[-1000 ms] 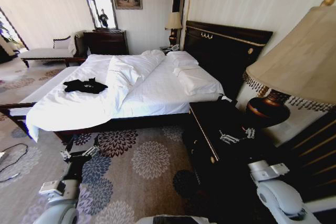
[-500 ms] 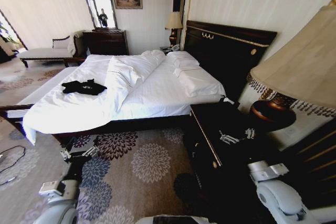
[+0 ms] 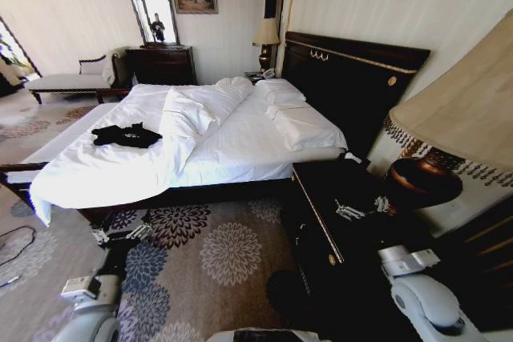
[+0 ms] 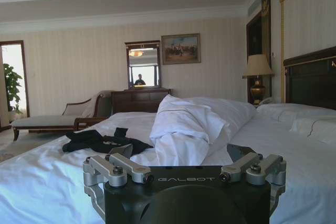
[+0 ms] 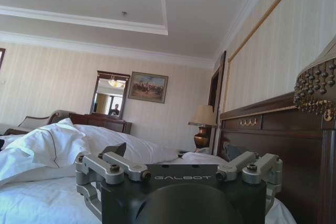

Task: Fold the clothes on the bed.

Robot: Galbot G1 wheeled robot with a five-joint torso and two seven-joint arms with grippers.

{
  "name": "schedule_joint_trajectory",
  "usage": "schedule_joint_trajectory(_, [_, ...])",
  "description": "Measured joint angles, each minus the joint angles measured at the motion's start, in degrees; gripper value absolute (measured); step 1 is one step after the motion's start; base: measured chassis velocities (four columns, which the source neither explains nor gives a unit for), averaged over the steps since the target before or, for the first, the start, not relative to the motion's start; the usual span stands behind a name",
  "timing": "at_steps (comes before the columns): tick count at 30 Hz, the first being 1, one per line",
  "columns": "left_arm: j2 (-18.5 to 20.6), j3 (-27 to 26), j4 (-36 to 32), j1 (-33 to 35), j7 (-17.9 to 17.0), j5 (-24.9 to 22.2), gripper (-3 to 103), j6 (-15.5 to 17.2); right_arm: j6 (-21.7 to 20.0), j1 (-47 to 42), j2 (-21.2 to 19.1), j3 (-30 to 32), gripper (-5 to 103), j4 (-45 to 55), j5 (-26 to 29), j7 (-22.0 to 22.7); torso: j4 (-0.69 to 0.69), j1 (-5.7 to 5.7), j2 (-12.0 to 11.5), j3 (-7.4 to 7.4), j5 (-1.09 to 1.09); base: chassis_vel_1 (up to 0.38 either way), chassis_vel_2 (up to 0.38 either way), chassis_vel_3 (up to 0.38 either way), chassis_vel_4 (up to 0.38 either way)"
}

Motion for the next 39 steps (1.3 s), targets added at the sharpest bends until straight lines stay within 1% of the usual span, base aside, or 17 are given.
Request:
schedule_joint_trajectory(9, [0.0,0.1,0.3,-0.2,0.1,0.1,100,-0.2,0.0,0.1,0.5,-0.2,100,-0.2,-0.1,0.0,0.0,0.0,0.0,0.0,0.0,-0.121,0.116,0.128,-0.117])
schedule_joint_trajectory(39, [-0.2,0.3,0.8,-0.4,0.2,0.5,100,-1.1,0.1,0.3,0.9,-0.3,100,-1.0,-0.2,0.2,0.0,0.01,0.0,0.0,0.0,-0.184,0.184,0.177,-0.187])
